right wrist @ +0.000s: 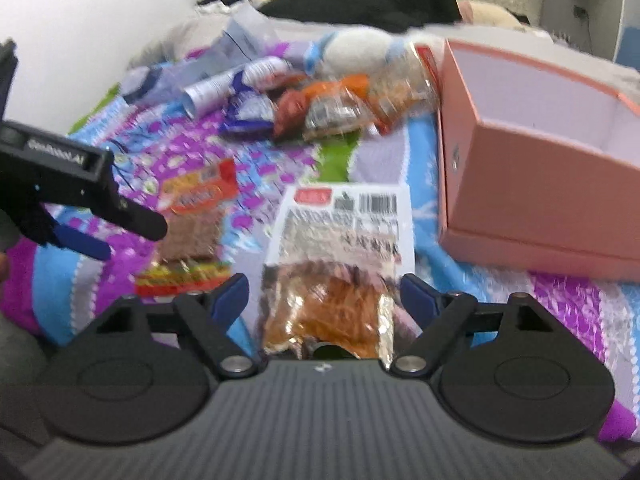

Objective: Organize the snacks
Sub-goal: 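Lift both held packets and carry them toward the pink box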

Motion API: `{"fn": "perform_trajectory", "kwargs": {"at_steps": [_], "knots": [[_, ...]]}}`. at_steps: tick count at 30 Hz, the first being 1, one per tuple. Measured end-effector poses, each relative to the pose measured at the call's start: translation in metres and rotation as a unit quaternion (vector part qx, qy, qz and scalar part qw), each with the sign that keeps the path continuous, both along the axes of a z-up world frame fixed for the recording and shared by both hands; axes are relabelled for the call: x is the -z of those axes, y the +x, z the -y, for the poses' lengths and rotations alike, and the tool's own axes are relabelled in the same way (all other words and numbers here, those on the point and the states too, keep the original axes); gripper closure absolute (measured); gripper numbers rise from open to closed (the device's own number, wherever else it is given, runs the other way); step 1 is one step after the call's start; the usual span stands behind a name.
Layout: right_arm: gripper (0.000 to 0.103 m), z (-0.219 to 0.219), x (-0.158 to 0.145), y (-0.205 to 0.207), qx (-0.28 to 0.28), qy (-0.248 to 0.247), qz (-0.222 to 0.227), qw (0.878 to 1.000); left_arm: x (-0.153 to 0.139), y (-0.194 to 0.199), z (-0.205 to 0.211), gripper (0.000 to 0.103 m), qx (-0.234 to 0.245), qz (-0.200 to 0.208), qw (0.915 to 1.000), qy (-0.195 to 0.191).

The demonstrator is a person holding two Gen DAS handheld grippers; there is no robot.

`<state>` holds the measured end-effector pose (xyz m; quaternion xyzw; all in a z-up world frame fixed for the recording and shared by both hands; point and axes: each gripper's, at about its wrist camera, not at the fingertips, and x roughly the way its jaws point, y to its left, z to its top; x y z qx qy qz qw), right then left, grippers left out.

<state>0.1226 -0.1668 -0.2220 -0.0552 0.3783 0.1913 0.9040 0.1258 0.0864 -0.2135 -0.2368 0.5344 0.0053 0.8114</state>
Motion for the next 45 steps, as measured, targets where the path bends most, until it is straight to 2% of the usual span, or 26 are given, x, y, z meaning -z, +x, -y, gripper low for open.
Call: {"fn": "perform_trajectory", "kwargs": {"at_steps": [2, 3, 4, 8, 18, 24, 29, 30, 31, 32, 33, 34, 45], "knots": [[0.017, 0.004, 0.005, 0.003, -0.001, 0.011, -0.008, 1.0, 0.002, 0.008, 0.006, 0.007, 0.009, 0.002, 0.9999, 0.005], [0.01, 0.006, 0.006, 0.004, -0.001, 0.02, -0.011, 1.0, 0.003, 0.01, 0.009, 0.007, 0.01, 0.002, 0.9999, 0.01], [0.007, 0.007, 0.007, 0.005, 0.0, 0.025, -0.014, 1.0, 0.005, 0.014, 0.012, 0.007, 0.01, -0.001, 0.9998, 0.016], [0.007, 0.006, 0.012, 0.009, 0.001, 0.016, -0.015, 1.0, 0.013, 0.025, 0.022, 0.007, 0.013, -0.002, 0.9995, 0.03], [0.007, -0.002, 0.033, 0.015, -0.034, 0.005, -0.043, 0.998, 0.027, 0.032, 0.041, 0.008, 0.03, 0.008, 0.9942, 0.103], [0.022, -0.008, 0.034, 0.016, -0.035, -0.016, -0.027, 0.999, 0.033, 0.036, 0.057, 0.01, 0.053, 0.013, 0.9862, 0.156], [0.038, -0.006, 0.031, 0.016, -0.034, -0.02, -0.018, 0.999, 0.03, 0.037, 0.058, 0.022, 0.06, 0.017, 0.984, 0.167], [0.043, -0.005, 0.03, 0.016, -0.033, -0.02, -0.017, 0.999, 0.028, 0.037, 0.057, 0.026, 0.06, 0.018, 0.9841, 0.166], [0.052, -0.004, 0.029, 0.015, -0.031, -0.02, -0.015, 0.999, 0.027, 0.036, 0.057, 0.03, 0.06, 0.019, 0.9841, 0.166], [0.054, -0.004, 0.028, 0.015, -0.028, -0.023, -0.012, 0.999, 0.025, 0.036, 0.056, 0.032, 0.057, 0.02, 0.9843, 0.165], [0.056, -0.003, 0.027, 0.015, -0.026, -0.022, -0.011, 0.999, 0.023, 0.034, 0.055, 0.039, 0.055, 0.021, 0.9848, 0.163], [0.057, -0.003, 0.025, 0.016, -0.026, -0.019, -0.012, 0.999, 0.021, 0.034, 0.053, 0.04, 0.054, 0.025, 0.9858, 0.157], [0.06, 0.006, 0.006, 0.009, -0.014, 0.002, -0.006, 1.0, -0.011, 0.019, 0.046, 0.041, 0.035, 0.054, 0.9908, 0.12]]}}
